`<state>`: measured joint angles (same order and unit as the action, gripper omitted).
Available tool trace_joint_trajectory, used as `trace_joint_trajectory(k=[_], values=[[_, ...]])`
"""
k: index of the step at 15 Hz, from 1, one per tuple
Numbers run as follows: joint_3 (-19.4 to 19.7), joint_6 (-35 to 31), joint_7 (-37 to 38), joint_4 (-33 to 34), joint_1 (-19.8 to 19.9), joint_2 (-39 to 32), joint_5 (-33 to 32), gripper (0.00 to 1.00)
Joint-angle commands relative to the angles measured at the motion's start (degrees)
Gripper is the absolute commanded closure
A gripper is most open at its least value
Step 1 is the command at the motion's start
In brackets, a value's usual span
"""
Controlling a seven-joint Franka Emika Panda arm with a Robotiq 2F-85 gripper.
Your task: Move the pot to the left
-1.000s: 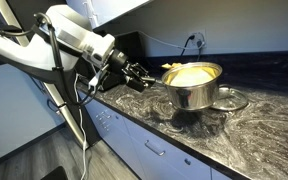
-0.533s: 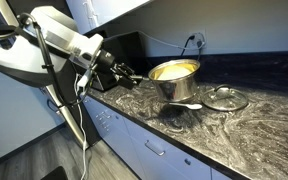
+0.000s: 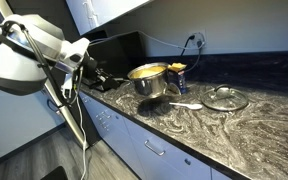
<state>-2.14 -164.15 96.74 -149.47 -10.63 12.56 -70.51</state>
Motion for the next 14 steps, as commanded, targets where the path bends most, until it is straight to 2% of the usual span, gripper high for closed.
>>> trace_joint_trajectory(k=[1, 9, 14], values=[[0.3, -4.77, -7.0, -0.94, -1.5, 2.54, -0.68, 0.98], [0.25, -14.52, -18.04, 2.8, -1.96, -2.22, -3.96, 0.98], [-0.11, -16.64, -14.65, 8.96, -0.6, -5.31, -10.94, 0.98]])
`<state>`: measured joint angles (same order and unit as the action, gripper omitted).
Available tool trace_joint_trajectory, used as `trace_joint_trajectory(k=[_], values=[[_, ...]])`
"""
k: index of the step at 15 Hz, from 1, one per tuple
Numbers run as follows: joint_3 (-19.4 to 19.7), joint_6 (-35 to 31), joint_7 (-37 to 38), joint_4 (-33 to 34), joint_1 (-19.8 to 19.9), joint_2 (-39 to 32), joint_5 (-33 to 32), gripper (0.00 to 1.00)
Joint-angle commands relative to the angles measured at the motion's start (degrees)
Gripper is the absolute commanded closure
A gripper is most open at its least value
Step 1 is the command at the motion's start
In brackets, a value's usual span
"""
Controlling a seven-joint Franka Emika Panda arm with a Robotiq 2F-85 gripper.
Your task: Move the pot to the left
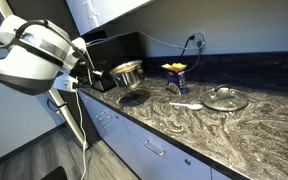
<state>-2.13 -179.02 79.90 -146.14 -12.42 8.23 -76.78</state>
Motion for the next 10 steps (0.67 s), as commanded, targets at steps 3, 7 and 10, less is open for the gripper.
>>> trace_joint_trajectory(k=[3, 7, 10], values=[[0.13, -1.62, 5.39, 9.5, 1.48, -3.62, -8.34, 0.98], [0.62, -1.82, 10.0, 13.04, 1.41, -7.58, -12.23, 0.98], [0.67, -1.73, 12.77, 14.56, 1.35, -10.3, -14.39, 0.98]])
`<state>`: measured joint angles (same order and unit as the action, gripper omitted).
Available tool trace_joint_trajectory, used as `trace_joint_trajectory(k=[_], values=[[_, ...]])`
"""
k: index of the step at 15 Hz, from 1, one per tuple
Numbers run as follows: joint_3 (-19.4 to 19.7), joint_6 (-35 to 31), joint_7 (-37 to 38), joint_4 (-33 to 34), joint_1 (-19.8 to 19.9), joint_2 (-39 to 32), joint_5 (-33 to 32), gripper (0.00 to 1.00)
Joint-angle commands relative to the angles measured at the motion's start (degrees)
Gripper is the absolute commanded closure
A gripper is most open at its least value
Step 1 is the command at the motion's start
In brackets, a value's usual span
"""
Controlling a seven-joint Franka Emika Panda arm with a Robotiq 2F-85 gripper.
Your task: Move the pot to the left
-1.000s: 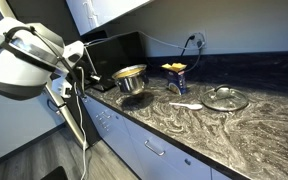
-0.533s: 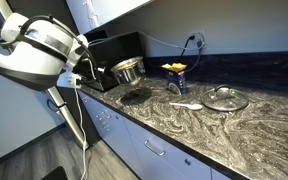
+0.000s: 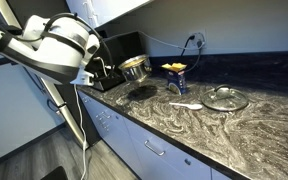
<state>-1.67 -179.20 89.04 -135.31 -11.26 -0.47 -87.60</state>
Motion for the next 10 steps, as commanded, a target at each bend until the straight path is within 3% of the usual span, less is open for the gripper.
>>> trace_joint_trajectory(k=[1, 10], values=[[0.24, -1.5, 4.41, 4.12, 0.21, -2.45, -4.13, 0.98], [0.27, -1.17, 10.04, 6.75, 0.74, -7.72, -8.2, 0.98]])
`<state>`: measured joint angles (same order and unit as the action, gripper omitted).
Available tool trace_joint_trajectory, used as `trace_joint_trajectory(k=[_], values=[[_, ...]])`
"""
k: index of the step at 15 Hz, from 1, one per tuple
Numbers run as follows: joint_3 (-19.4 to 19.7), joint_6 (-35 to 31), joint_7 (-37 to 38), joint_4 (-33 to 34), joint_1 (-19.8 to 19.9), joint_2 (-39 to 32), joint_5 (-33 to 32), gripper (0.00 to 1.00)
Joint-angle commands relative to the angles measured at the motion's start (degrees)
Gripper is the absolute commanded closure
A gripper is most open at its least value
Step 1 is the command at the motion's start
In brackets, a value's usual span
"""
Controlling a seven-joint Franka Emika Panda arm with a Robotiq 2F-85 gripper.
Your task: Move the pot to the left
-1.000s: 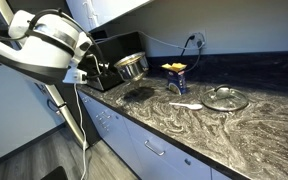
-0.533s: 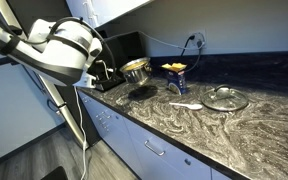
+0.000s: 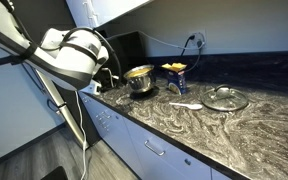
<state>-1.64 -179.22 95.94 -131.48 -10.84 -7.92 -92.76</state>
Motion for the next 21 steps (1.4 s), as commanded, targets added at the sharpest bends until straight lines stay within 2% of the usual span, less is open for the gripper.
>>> trace_joint_trajectory(k=[1, 8, 20, 21], values=[[0.22, -1.03, 3.57, 3.2, 0.39, -0.7, -3.48, 0.98], [0.06, -0.69, 4.94, 5.0, 0.95, -3.7, -4.52, 0.98], [0.07, -0.18, 3.19, 6.38, 1.55, -7.45, -2.57, 0.98], [0.06, -0.16, 2.99, 6.27, 1.57, -7.53, -2.33, 0.93]])
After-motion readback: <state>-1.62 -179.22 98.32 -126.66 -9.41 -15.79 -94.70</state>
